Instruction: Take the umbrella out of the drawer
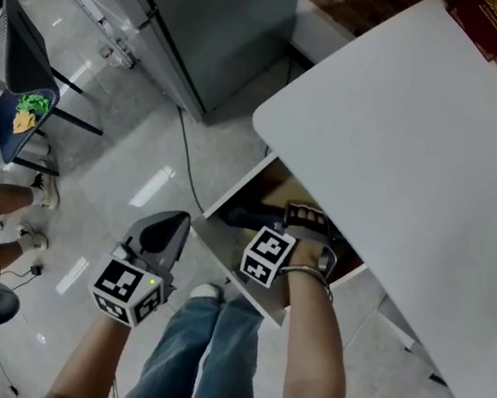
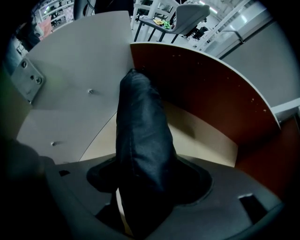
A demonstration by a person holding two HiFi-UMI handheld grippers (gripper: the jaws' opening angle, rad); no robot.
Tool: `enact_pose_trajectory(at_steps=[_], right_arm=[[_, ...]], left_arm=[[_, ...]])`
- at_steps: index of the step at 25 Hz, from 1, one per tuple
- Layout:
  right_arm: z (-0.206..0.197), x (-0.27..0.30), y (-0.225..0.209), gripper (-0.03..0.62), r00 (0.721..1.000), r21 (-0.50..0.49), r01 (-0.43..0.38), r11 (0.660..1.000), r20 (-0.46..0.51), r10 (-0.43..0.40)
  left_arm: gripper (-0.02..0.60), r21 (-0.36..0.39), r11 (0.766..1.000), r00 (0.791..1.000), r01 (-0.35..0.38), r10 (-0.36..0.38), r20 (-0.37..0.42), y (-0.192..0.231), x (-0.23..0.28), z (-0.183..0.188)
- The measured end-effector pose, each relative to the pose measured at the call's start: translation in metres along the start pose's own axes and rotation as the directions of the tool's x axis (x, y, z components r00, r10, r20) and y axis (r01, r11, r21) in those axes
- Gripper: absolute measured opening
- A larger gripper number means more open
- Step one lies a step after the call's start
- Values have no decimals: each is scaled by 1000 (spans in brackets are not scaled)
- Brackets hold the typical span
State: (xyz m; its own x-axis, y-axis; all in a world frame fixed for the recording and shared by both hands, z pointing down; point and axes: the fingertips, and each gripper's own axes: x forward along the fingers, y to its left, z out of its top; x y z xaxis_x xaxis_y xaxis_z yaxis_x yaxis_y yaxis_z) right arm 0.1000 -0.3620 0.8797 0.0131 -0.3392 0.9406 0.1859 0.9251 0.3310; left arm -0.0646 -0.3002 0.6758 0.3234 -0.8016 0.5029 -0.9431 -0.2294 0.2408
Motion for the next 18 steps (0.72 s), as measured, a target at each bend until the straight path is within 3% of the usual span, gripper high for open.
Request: enact_pose_trajectory(at_steps=[5,10,18], right_arm=[[1,-4,1,264,1000,-10,-1,1000,13,1],[3,-15,1,259,998,-25,19,1000,55,-18],[6,-40,0,261,991,-35,34,999,129,-29]], left_arm=[[-2,40,999,999,32,-31,-37,-7,-8,-4],[-2,104,994,999,45,-47,12,-5,-16,7],[-2,72,995,998,62,-62,7,-9,-22,12]])
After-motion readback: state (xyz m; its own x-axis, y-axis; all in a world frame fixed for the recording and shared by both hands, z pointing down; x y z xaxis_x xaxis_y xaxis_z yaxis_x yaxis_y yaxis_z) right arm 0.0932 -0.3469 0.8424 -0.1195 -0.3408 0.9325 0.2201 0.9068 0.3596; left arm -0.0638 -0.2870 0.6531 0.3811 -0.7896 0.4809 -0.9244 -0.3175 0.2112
